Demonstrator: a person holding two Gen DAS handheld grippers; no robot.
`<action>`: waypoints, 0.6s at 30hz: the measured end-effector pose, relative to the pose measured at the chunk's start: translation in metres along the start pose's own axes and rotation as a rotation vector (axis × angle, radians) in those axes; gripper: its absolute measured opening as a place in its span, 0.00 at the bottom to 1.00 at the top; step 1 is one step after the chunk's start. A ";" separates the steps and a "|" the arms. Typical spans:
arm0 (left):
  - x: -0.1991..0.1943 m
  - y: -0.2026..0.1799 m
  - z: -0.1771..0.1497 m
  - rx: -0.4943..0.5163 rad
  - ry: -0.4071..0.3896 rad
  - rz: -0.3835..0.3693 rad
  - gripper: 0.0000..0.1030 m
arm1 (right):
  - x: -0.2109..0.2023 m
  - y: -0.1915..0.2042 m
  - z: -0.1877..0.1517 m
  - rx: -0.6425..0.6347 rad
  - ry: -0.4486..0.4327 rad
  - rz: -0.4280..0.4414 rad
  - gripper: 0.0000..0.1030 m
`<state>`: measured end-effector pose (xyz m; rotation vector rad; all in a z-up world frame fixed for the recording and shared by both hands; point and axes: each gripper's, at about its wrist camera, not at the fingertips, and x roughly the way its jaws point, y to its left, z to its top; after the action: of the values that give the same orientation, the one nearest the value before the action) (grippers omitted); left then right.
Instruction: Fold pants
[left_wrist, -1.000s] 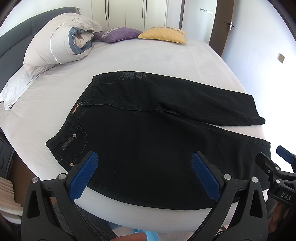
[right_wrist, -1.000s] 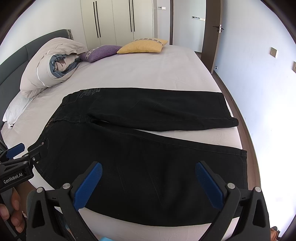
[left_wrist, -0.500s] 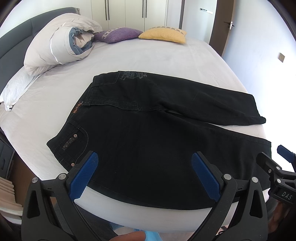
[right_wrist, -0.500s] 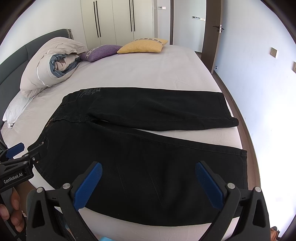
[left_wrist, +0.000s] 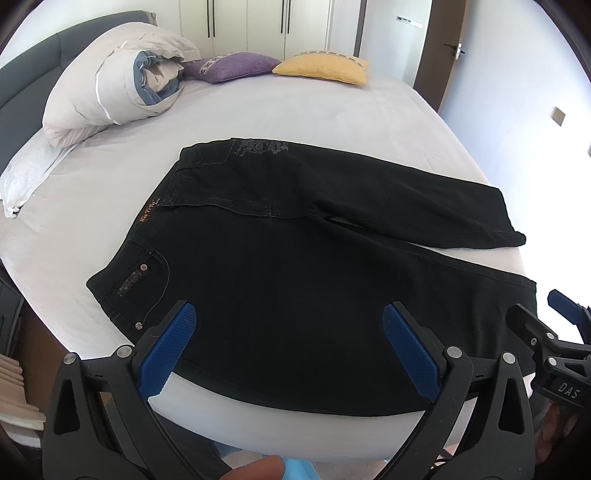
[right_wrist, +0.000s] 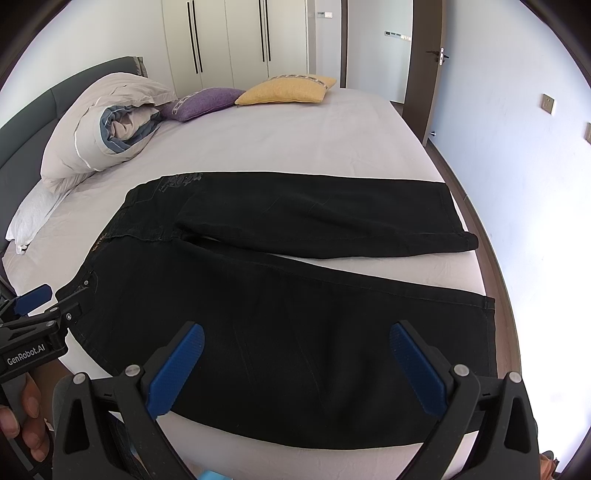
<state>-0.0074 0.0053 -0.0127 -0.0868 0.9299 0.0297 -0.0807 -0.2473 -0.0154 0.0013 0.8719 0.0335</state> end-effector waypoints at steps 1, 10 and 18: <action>-0.001 0.000 0.000 -0.006 -0.003 -0.007 1.00 | 0.000 0.000 0.000 0.000 0.000 0.000 1.00; 0.002 0.001 0.001 0.003 -0.023 -0.031 1.00 | 0.001 0.001 -0.001 -0.002 0.004 0.004 1.00; 0.035 0.030 0.004 -0.098 0.079 -0.143 1.00 | 0.010 -0.001 0.013 -0.005 -0.010 0.067 1.00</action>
<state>0.0147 0.0350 -0.0402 -0.2470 0.9990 -0.0612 -0.0641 -0.2477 -0.0151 0.0261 0.8614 0.0986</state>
